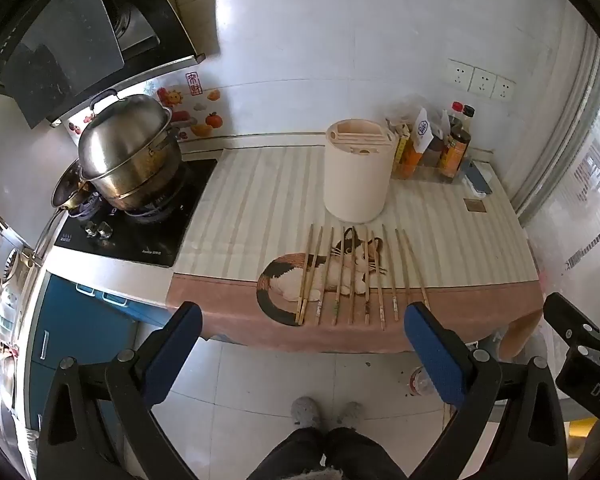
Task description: Organize utensils
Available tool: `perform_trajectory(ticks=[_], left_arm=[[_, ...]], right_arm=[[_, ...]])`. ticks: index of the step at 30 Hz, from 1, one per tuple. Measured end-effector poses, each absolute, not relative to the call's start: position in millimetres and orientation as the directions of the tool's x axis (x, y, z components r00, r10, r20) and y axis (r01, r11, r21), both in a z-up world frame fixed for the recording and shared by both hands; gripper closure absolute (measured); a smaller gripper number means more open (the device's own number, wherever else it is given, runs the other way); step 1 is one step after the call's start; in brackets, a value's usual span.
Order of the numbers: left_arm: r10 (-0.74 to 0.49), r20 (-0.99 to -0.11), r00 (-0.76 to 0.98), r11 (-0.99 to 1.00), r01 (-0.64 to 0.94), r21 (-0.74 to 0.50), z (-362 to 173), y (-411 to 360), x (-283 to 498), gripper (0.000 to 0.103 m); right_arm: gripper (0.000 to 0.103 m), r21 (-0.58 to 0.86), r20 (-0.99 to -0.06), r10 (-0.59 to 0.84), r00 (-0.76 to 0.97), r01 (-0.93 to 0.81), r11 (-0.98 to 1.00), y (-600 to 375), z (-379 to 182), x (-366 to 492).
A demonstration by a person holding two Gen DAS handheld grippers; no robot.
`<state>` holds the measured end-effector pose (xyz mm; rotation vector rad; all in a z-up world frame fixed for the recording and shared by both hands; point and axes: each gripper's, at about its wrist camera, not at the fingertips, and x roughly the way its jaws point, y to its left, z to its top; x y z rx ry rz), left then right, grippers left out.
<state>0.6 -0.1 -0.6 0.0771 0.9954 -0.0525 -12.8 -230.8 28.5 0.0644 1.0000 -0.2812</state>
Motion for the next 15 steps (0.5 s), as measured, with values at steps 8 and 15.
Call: perform_trajectory(ticks=[8, 15], left_arm=[[-0.006, -0.829, 0.559, 0.996, 0.075, 0.043, 0, 0, 4, 0.0], [-0.008, -0.829, 0.559, 0.996, 0.077, 0.043, 1, 5, 8, 0.0]], right_arm=[[0.0, -0.063, -0.837, -0.193, 0.512, 0.26, 0.964, -232, 33, -12], [0.0, -0.084, -0.831, -0.211, 0.515, 0.258, 0.962, -230, 36, -9]])
